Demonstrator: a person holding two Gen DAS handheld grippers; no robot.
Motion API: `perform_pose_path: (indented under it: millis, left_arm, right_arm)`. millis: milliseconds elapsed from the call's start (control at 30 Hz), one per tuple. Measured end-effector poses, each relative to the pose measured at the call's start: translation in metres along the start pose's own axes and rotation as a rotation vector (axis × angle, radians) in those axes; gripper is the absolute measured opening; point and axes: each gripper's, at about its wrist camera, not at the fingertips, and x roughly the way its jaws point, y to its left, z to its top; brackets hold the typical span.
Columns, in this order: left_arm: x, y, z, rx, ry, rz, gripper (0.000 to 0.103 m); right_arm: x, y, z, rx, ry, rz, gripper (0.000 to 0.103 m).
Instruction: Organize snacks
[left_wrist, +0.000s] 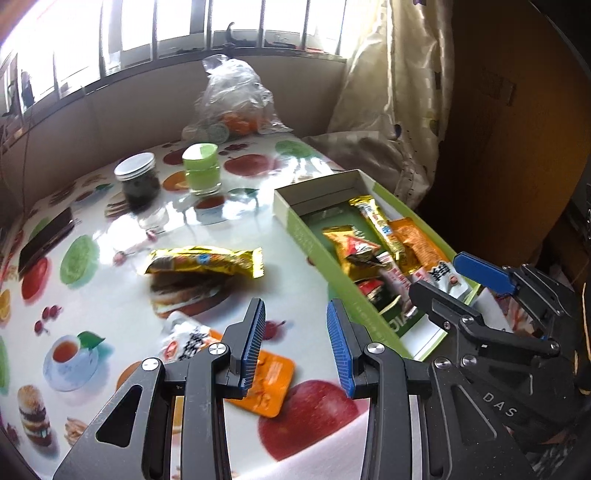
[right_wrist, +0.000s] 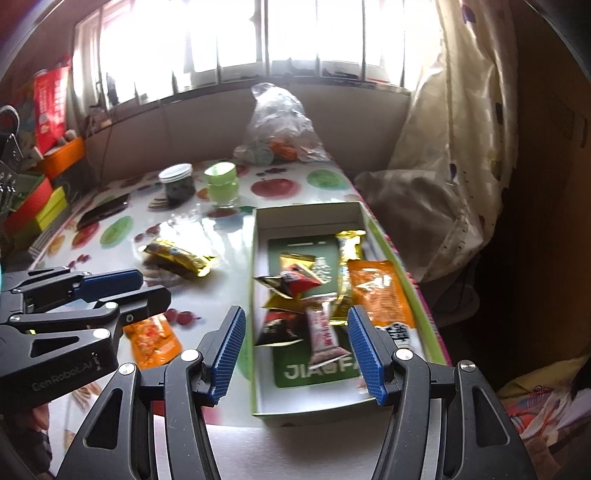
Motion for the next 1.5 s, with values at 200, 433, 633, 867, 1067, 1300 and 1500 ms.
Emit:
perform_pose_path:
  millis: [200,433,633,867,1067,1300,1500]
  left_arm:
    - [-0.004,0.021,-0.009,-0.038,0.003,0.025,0.036]
    - [-0.007,0.053,-0.019,-0.104,0.009,0.055,0.036]
    - [-0.008,0.085,-0.027,-0.166,0.020,0.068,0.036]
    - [-0.005,0.112,-0.038,-0.233,0.034,0.081,0.036]
    - [-0.002,0.122,-0.042,-0.252,0.040,0.067,0.036]
    - [0.002,0.129,-0.044,-0.262,0.048,0.058,0.036]
    - [0.003,0.136,-0.045,-0.271,0.051,0.057,0.036]
  right_arm:
    - [0.007,0.022,0.001,-0.033,0.010,0.050,0.057]
    - [0.017,0.049,0.001,-0.082,0.019,0.135,0.057]
    - [0.027,0.073,0.002,-0.137,0.033,0.193,0.058]
    - [0.050,0.094,-0.001,-0.179,0.099,0.270,0.058]
    - [0.077,0.112,-0.005,-0.216,0.172,0.326,0.058]
    - [0.092,0.129,-0.006,-0.272,0.198,0.368,0.059]
    - [0.098,0.140,-0.010,-0.338,0.216,0.334,0.063]
